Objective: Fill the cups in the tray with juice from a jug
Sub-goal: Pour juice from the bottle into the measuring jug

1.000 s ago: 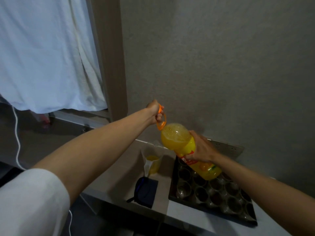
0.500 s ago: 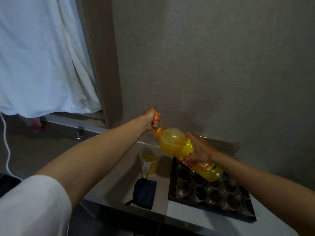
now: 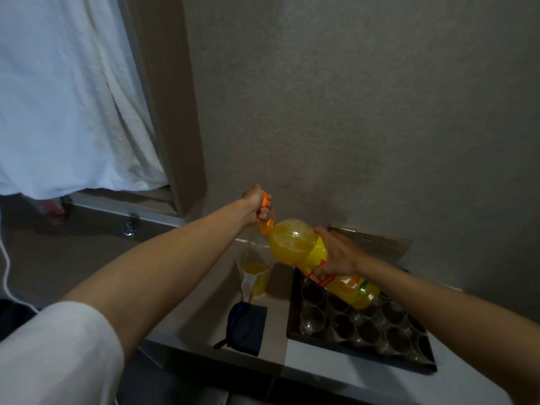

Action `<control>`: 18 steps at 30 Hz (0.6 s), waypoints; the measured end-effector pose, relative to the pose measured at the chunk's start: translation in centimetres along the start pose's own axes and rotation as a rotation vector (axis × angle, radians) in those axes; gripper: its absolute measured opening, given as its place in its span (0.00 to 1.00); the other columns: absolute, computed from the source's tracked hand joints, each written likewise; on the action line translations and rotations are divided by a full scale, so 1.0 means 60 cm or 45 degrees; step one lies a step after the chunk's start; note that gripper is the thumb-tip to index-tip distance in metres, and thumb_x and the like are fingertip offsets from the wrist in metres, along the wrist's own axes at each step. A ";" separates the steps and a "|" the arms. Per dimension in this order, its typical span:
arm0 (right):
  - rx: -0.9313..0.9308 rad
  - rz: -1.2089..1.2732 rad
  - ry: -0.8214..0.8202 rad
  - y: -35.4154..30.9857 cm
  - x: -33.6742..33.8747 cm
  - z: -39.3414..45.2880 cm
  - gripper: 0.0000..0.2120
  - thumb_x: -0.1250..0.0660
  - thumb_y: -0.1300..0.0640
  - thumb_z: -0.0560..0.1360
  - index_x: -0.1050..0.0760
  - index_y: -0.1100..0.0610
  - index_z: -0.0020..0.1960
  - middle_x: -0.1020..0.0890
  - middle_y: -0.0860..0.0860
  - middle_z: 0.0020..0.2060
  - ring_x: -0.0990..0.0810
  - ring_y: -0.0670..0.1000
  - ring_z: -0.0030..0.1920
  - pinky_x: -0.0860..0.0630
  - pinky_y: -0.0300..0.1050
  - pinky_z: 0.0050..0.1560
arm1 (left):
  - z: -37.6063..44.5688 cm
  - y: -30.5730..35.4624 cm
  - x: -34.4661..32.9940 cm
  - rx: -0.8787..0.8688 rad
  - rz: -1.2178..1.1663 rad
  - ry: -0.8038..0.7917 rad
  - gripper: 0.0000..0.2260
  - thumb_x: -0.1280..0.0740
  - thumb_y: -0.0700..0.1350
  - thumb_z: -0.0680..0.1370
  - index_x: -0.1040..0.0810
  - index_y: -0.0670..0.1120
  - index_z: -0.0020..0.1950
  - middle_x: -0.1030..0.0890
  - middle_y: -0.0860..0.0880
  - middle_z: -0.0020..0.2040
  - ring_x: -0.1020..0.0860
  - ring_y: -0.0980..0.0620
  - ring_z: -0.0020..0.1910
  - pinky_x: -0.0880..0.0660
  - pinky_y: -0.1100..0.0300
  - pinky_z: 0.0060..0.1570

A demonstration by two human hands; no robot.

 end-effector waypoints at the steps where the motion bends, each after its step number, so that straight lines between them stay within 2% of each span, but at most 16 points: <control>1: -0.002 0.001 -0.005 0.001 0.000 0.001 0.51 0.22 0.33 0.54 0.41 0.40 0.71 0.23 0.53 0.63 0.21 0.59 0.60 0.20 0.59 0.56 | 0.001 0.000 0.000 0.005 0.005 -0.004 0.22 0.54 0.53 0.87 0.31 0.43 0.42 0.33 0.47 0.31 0.41 0.57 0.18 0.46 0.68 0.19; 18: 0.005 -0.062 0.029 0.006 0.014 0.000 0.49 0.18 0.38 0.57 0.41 0.43 0.71 0.22 0.52 0.63 0.21 0.58 0.59 0.21 0.55 0.56 | 0.003 0.012 -0.009 0.006 0.014 -0.032 0.21 0.55 0.50 0.87 0.32 0.44 0.41 0.34 0.47 0.31 0.41 0.57 0.16 0.47 0.69 0.19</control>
Point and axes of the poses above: each hand's wrist, its own z-axis towards the middle knuckle, its own x-axis out of the back of the hand, y = z × x, the point moved 2 cm from there along z, towards the middle knuckle
